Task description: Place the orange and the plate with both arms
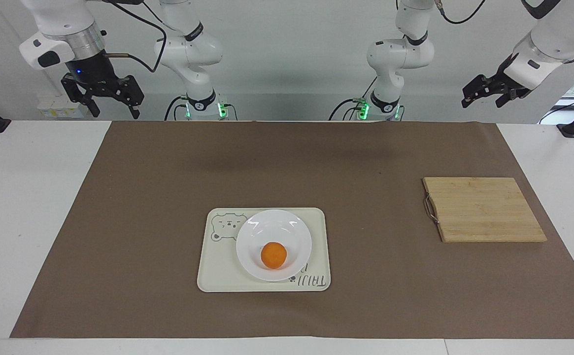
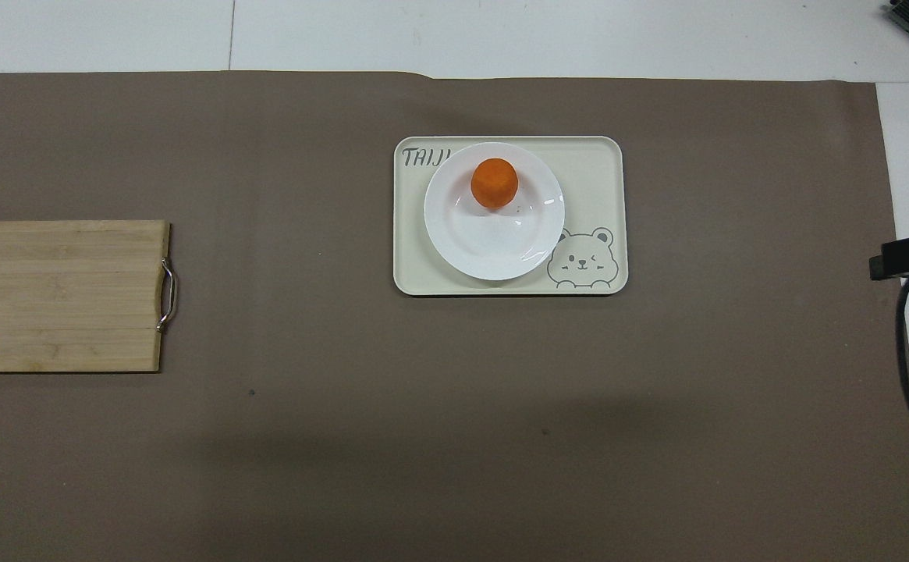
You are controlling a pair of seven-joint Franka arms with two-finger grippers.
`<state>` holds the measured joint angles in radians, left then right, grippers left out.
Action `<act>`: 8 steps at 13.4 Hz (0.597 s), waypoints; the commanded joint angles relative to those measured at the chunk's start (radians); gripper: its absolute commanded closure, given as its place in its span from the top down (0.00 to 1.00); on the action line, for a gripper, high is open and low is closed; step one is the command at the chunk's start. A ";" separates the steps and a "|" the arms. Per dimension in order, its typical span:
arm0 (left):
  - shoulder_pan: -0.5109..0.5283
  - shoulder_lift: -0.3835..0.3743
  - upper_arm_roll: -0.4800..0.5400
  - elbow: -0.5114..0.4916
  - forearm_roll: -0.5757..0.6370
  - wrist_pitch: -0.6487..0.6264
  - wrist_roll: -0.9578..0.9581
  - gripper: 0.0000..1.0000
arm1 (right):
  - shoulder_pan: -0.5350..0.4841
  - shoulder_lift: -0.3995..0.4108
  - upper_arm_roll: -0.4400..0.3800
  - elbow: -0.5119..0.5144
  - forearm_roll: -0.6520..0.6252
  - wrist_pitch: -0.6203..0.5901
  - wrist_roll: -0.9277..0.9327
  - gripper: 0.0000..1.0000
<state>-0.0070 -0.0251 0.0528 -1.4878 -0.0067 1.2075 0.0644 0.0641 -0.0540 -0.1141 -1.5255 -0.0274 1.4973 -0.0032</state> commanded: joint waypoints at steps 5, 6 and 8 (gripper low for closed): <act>-0.005 -0.021 0.001 -0.020 0.005 0.018 -0.006 1.00 | 0.000 -0.003 0.001 -0.005 0.007 -0.009 -0.015 1.00; -0.005 -0.021 0.001 -0.020 0.005 0.018 -0.006 1.00 | 0.000 -0.006 0.001 -0.007 0.008 -0.011 -0.017 1.00; -0.005 -0.021 0.002 -0.020 0.005 0.018 -0.006 1.00 | 0.000 -0.007 0.001 -0.009 0.006 -0.017 -0.017 1.00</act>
<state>-0.0070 -0.0251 0.0528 -1.4878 -0.0067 1.2078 0.0644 0.0642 -0.0536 -0.1141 -1.5273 -0.0270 1.4944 -0.0032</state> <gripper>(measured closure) 0.000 0.000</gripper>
